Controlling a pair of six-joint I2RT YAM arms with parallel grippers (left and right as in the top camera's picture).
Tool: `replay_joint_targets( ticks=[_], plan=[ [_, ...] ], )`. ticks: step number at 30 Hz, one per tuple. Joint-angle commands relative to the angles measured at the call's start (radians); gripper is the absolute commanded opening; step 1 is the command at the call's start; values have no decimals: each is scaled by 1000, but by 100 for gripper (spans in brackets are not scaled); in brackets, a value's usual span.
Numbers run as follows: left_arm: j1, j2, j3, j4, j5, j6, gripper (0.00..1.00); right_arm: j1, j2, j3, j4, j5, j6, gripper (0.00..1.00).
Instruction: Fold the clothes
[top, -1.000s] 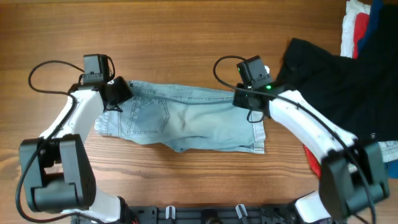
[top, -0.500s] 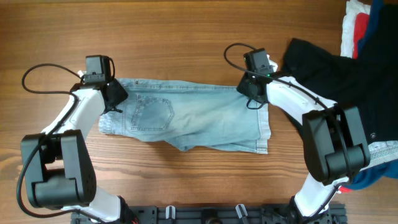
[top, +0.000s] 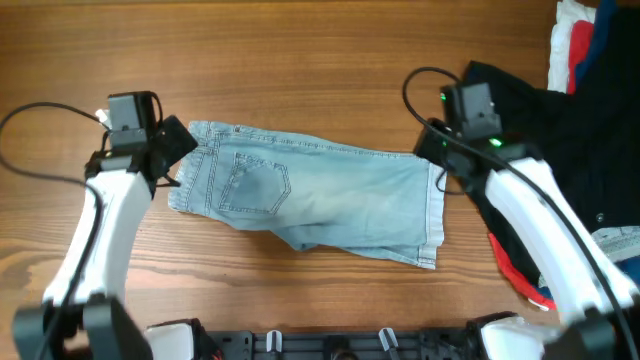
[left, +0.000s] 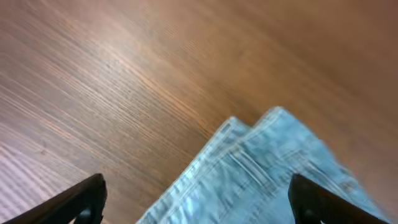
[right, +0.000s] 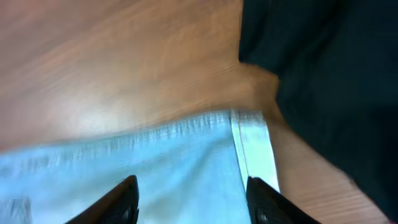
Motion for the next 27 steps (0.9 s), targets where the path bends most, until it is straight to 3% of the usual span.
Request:
replay_joint_targets(
  ticks=[1, 5, 8, 11, 14, 17, 19, 24, 27],
  plan=[
    [2, -14, -5, -34, 90, 114, 95, 0, -28, -1, -87, -76, -34, 57],
    [47, 164, -5, -45, 249, 285, 100, 0, -21, -11, -133, -100, -34, 58],
    [120, 312, -5, -31, 286, 296, 100, 0, -21, -11, -146, -100, -34, 59],
    [150, 417, -5, -14, 462, 343, 98, 0, -21, -11, -144, -100, -32, 59],
    [139, 469, -5, -49, 556, 343, 80, 0, -21, -11, -142, -100, -31, 59],
    [128, 472, -5, -99, 562, 343, 53, 0, -21, -11, -138, -100, -31, 59],
    [128, 472, -5, -113, 564, 342, 51, 0, -21, -11, -138, -100, -31, 60],
    [128, 471, -5, -126, 593, 343, 4, 0, -21, -11, -135, -100, -35, 60],
    [142, 462, 15, -134, 599, 342, 4, 0, -21, -11, -139, -119, -93, 60]
  ],
)
